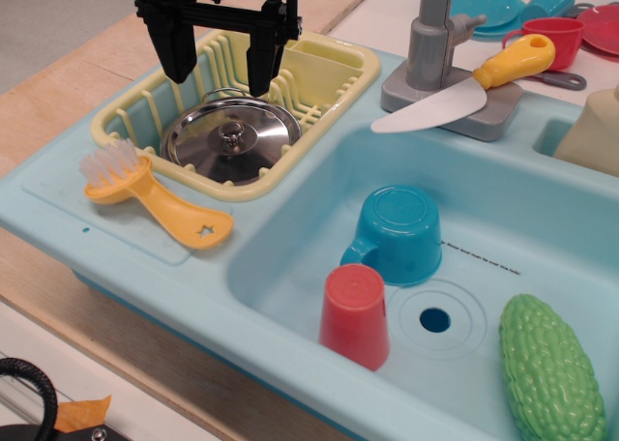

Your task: Take lid off pot or pan

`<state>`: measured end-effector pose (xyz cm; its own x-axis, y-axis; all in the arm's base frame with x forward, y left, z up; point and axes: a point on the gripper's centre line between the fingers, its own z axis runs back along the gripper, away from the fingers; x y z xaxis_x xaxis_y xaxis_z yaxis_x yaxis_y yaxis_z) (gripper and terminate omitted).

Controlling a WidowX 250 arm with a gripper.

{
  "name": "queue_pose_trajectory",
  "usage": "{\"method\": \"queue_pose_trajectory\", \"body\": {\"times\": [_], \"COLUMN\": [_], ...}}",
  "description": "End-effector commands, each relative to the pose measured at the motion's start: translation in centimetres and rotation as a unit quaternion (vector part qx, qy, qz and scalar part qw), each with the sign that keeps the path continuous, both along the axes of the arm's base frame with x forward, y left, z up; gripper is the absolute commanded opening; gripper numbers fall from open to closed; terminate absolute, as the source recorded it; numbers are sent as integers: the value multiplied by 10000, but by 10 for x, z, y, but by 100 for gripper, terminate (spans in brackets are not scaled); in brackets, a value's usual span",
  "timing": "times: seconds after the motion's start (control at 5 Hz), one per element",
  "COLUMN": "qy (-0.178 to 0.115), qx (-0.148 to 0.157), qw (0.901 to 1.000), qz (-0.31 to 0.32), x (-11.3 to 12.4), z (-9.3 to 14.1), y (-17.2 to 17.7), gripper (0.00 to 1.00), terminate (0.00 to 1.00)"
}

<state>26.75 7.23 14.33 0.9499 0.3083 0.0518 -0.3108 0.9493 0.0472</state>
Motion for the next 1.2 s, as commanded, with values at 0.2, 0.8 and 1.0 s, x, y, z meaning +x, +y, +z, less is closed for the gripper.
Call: {"method": "queue_pose_trajectory", "body": {"times": [0.2, 0.8, 1.0], "qy": [-101, -214, -54], "qx": [22, -164, -308], "qw": [9999, 9995, 9995], "qz": [118, 134, 67], "x": [-3, -2, 1], "z": [-10, -32, -41], "y": [2, 8, 11], "gripper": [100, 100, 100], "terminate": [0, 0, 0]}}
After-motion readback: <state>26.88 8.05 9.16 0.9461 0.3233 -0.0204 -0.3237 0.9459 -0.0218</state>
